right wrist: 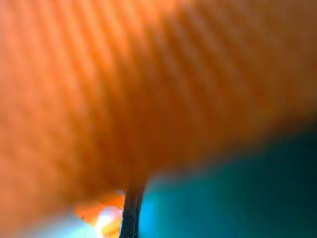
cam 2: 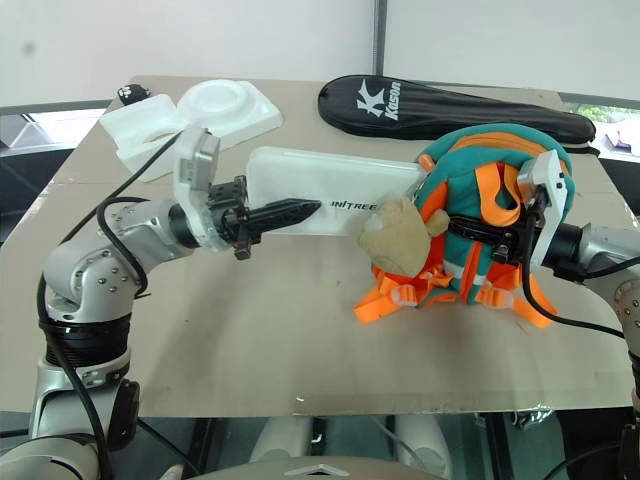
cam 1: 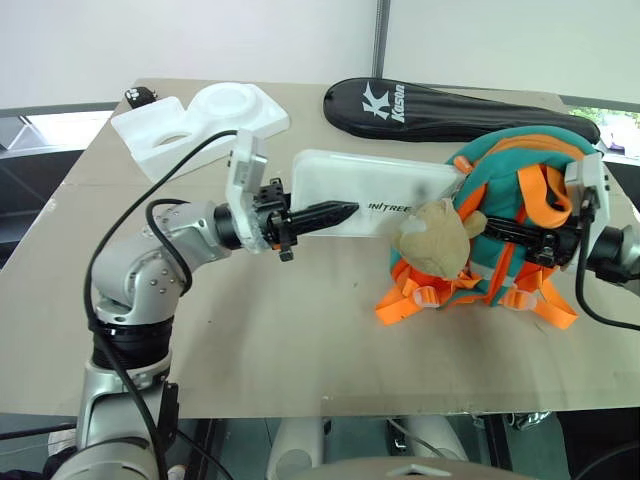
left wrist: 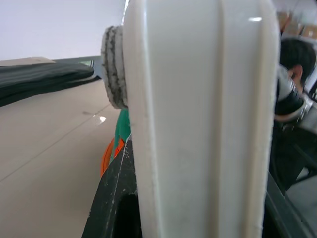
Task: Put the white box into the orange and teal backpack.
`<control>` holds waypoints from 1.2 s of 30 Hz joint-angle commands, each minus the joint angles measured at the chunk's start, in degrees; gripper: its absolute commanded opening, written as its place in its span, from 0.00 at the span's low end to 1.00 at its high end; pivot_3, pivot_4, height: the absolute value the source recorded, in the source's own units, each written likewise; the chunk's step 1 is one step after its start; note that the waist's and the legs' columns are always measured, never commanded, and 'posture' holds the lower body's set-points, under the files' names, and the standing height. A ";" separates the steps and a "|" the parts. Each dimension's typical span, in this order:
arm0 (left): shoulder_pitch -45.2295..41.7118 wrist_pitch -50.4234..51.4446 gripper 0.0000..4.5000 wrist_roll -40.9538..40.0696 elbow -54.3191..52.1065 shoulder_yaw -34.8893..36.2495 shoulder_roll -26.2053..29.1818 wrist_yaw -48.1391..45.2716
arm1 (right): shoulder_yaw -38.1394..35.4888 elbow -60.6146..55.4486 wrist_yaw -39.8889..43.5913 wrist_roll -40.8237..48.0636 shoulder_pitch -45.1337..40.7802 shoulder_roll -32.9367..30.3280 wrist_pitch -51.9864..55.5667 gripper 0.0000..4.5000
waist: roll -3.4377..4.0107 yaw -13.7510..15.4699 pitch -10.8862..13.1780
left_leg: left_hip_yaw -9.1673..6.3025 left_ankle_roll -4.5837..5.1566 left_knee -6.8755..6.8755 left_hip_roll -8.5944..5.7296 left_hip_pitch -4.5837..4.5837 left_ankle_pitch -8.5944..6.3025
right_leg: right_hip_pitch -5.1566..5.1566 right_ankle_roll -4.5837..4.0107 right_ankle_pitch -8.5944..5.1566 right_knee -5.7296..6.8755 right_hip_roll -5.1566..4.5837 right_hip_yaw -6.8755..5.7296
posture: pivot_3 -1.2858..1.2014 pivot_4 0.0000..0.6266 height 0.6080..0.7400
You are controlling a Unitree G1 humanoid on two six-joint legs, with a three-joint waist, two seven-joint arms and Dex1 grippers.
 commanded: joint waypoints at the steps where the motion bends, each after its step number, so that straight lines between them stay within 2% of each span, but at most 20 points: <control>1: 0.00 -6.73 0.25 4.90 -2.53 -5.25 -2.23 -2.63 | -4.58 -3.47 -0.64 9.51 -4.50 0.31 1.69 0.02 | 0.00 0.04 0.00 | 0.00 0.00 0.00 0.00 0.00 0.00 | 0.00 0.00 0.00 0.00 0.00 0.00 | 0.52 0.24 1.00; 6: -0.97 -19.80 0.25 15.42 1.90 -10.18 -3.55 -6.69 | -2.45 -4.85 -1.03 12.12 -8.14 0.05 2.47 0.02 | 0.01 0.09 0.00 | 0.00 0.00 -0.02 0.00 -0.02 0.00 | 0.00 0.00 0.00 -0.04 0.01 0.00 | 0.52 0.24 1.00; 13: -1.65 -28.32 0.25 22.78 7.07 -16.28 -4.68 -11.89 | 3.68 -6.02 -0.79 6.49 -13.61 2.64 -0.90 0.02 | 0.01 -0.16 0.00 | 0.01 0.00 -0.02 0.02 -0.01 0.00 | -0.02 0.00 0.00 -0.03 0.02 0.00 | 0.52 0.24 1.00; 20: -8.18 -15.87 0.25 28.41 10.53 -22.37 -13.56 -1.03 | 6.74 -9.12 -4.27 10.03 -18.86 9.33 -0.16 0.02 | 0.01 0.44 -0.01 | -0.02 0.01 0.07 -0.01 -0.05 0.00 | 0.00 0.04 0.01 0.00 0.02 0.00 | 0.52 0.24 1.00; 25: -13.80 -9.24 0.25 31.05 14.15 -24.84 -18.24 3.12 | 5.92 -8.65 -5.16 9.84 -18.65 9.67 -0.62 0.02 | 0.02 0.59 0.00 | -0.04 0.01 0.02 -0.01 -0.09 0.00 | -0.06 0.03 0.01 0.02 0.03 -0.02 | 0.52 0.24 1.00; 28: -15.22 -7.71 0.25 31.42 16.07 -24.09 -19.16 4.17 | 6.26 -8.37 -6.23 6.33 -16.91 9.29 -1.49 0.02 | 0.03 0.59 -0.01 | -0.05 0.01 0.01 -0.01 -0.06 0.00 | -0.06 0.03 0.01 0.04 0.04 -0.01 | 0.52 0.24 1.00; 29: -15.06 -6.59 0.46 30.18 15.22 -22.91 -18.58 3.35 | 6.31 -8.03 -7.20 5.07 -16.39 9.37 -1.68 0.00 | 0.03 0.53 -0.01 | -0.04 0.01 0.02 -0.01 -0.06 0.00 | -0.06 0.03 0.01 0.04 0.04 -0.01 | 0.52 0.24 1.00; 30: -14.40 -5.29 0.54 27.62 13.35 -20.05 -17.78 2.79 | 6.35 -7.34 -7.42 3.47 -15.48 9.26 -2.28 0.00 | 0.03 0.42 -0.01 | -0.04 0.01 0.02 -0.01 -0.05 0.00 | -0.05 0.03 0.01 0.04 0.04 0.00 | 0.52 0.24 1.00; 32: -12.81 -2.06 0.75 21.74 9.61 -14.24 -16.08 1.52 | 6.19 -6.33 -7.07 1.31 -13.79 9.00 -3.29 0.00 | 0.03 -0.01 -0.01 | -0.04 0.01 0.01 0.00 -0.05 0.00 | -0.06 0.03 0.01 0.06 0.04 0.00 | 0.52 0.24 1.00; 35: -10.72 6.19 0.99 12.50 6.13 -5.20 -11.11 -0.01 | 6.32 -4.71 -6.58 -1.61 -11.89 8.63 -4.71 0.00 | 0.05 -1.07 0.00 | -0.04 0.01 -0.03 0.04 -0.04 0.00 | -0.10 0.02 0.01 0.07 0.06 0.03 | 0.52 0.24 1.00; 36: -10.17 9.25 0.99 9.06 5.52 -1.80 -9.19 -0.15 | 6.53 -4.16 -6.63 -2.60 -11.51 8.68 -5.17 0.00 | 0.06 -1.35 0.01 | -0.05 0.00 -0.06 0.06 -0.02 0.00 | -0.13 0.02 0.00 0.10 0.08 0.04 | 0.52 0.24 1.00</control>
